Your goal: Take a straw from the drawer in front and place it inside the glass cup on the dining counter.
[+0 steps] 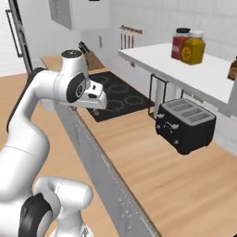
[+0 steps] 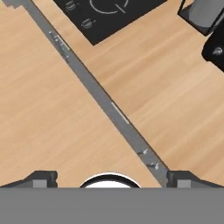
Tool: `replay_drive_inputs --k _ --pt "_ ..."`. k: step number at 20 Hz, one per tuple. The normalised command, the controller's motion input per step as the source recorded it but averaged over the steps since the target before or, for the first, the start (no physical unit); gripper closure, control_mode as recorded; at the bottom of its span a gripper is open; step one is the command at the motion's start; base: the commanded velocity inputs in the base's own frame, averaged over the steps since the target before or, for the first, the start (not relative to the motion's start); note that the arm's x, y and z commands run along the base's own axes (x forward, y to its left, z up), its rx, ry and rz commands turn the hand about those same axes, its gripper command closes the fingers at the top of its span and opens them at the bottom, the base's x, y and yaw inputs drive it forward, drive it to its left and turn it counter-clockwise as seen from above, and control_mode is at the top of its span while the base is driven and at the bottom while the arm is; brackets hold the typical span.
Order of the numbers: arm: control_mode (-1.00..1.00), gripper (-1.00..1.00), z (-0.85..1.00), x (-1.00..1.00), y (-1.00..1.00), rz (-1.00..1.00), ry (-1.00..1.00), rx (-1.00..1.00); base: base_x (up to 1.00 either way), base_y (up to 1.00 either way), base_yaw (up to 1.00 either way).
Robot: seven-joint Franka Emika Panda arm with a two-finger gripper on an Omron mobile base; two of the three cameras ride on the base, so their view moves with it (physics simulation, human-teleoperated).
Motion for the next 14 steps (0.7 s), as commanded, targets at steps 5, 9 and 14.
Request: replay_drive_inputs --k 5,9,14 --pt "1.0 -1.0 0.0 0.0 0.0 0.0 0.0 0.0 -0.15 -0.64 0.48" --pt "1.0 -1.0 0.0 0.0 0.0 0.0 0.0 0.0 -0.38 -0.58 0.31" --pt "1.0 -1.0 0.0 0.0 0.0 0.0 0.0 0.0 -0.08 -0.59 0.14"
